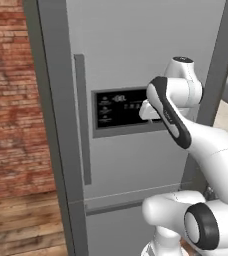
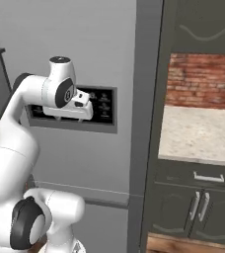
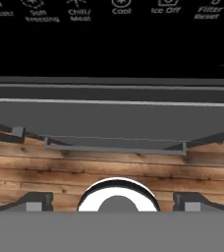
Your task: Gather the lemon and bell pepper from the fridge and place them on a tray on the dining counter. Then gather the fish and steak from the fridge and place them on the other tray.
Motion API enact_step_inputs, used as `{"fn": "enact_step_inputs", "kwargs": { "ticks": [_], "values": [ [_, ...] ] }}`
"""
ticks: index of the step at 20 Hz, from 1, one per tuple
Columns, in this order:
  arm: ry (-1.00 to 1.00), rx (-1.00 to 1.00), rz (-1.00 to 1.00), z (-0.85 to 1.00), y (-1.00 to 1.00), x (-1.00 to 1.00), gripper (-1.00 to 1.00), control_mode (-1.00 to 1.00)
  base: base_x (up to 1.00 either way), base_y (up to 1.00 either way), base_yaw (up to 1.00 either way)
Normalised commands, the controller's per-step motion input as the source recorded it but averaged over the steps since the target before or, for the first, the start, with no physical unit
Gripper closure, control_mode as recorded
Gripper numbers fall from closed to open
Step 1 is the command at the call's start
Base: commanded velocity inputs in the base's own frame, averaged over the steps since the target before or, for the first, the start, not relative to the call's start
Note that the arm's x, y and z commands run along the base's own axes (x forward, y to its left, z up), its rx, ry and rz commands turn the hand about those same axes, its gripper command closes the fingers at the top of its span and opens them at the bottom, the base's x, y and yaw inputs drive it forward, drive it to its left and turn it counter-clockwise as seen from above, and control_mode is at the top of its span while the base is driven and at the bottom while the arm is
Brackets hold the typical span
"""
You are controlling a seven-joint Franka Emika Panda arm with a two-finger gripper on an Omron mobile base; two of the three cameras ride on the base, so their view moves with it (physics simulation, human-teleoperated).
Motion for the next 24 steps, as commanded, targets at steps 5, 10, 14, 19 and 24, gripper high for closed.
{"fn": "enact_step_inputs", "kwargs": {
  "ticks": [5,10,14,19,24],
  "values": [
    [0.0,0.0,0.0,0.0,0.0,0.0,-1.0,1.0,-0.34,0.91,-0.19],
    [0.0,0.0,0.0,0.0,0.0,0.0,-1.0,1.0,-0.72,0.43,-0.26],
    [0.0,0.0,0.0,0.0,0.0,0.0,-1.0,1.0,-0.56,0.48,-0.24],
    [0.0,0.0,0.0,0.0,0.0,0.0,-1.0,1.0,-0.05,0.73,-0.26],
    [0.0,0.0,0.0,0.0,0.0,0.0,-1.0,1.0,0.15,0.39,-0.19]
  ]
}}
